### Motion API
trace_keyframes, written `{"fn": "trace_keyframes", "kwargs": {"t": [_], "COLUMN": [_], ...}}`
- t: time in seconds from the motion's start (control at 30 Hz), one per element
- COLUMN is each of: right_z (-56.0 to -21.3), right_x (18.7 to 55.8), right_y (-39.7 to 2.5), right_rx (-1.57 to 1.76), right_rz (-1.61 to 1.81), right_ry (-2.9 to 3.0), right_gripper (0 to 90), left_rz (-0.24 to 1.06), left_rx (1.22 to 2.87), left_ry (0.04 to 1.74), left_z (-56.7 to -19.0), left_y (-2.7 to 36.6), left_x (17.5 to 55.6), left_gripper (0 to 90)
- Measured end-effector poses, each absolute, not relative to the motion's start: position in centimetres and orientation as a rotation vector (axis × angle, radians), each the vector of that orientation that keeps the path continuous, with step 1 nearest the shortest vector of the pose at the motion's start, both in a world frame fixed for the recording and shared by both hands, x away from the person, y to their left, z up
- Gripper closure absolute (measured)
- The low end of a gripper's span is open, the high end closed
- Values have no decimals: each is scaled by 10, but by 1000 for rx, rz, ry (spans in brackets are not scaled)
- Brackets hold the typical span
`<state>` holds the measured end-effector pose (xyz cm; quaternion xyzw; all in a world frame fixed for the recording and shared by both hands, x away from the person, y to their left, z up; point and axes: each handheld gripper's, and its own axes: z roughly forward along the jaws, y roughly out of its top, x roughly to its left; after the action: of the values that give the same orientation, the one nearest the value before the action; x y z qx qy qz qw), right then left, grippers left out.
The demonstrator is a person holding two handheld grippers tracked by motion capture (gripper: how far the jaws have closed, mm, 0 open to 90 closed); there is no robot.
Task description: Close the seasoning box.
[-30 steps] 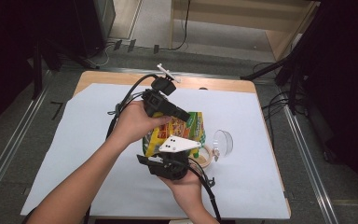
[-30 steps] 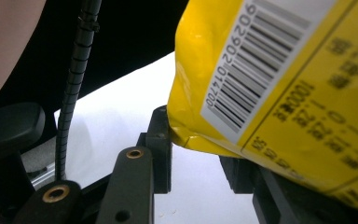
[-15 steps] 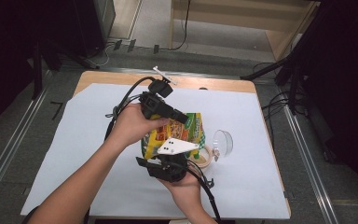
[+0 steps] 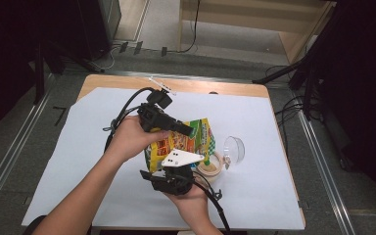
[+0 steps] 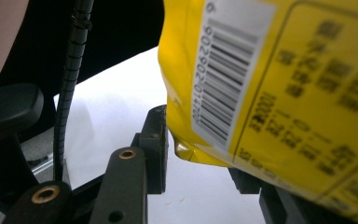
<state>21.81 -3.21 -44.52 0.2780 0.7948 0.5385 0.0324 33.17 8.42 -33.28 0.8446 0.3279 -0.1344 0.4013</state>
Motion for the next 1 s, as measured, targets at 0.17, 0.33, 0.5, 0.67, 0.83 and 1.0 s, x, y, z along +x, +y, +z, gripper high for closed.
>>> {"fn": "trace_keyframes", "kwargs": {"t": [0.17, 0.33, 0.5, 0.67, 0.83, 1.0], "right_z": [-449, -452, -455, -460, -465, -469], "right_x": [216, 215, 214, 212, 212, 212], "right_y": [-31, -31, -32, -33, -35, -36], "right_rx": [843, 826, 804, 790, 784, 756], "right_rz": [1644, 1640, 1624, 1582, 1549, 1508], "right_ry": [2451, 2455, 2462, 2478, 2491, 2502], "right_gripper": [614, 603, 604, 603, 603, 601], "left_rz": [-350, -358, -359, -370, -392, -367], "left_rx": [2123, 2119, 2123, 2145, 2141, 2175], "left_ry": [831, 830, 827, 828, 830, 808], "left_z": [-337, -340, -343, -347, -351, -352], "left_y": [88, 91, 93, 94, 95, 97], "left_x": [330, 328, 324, 323, 324, 321], "left_gripper": [776, 775, 775, 776, 781, 815]}}
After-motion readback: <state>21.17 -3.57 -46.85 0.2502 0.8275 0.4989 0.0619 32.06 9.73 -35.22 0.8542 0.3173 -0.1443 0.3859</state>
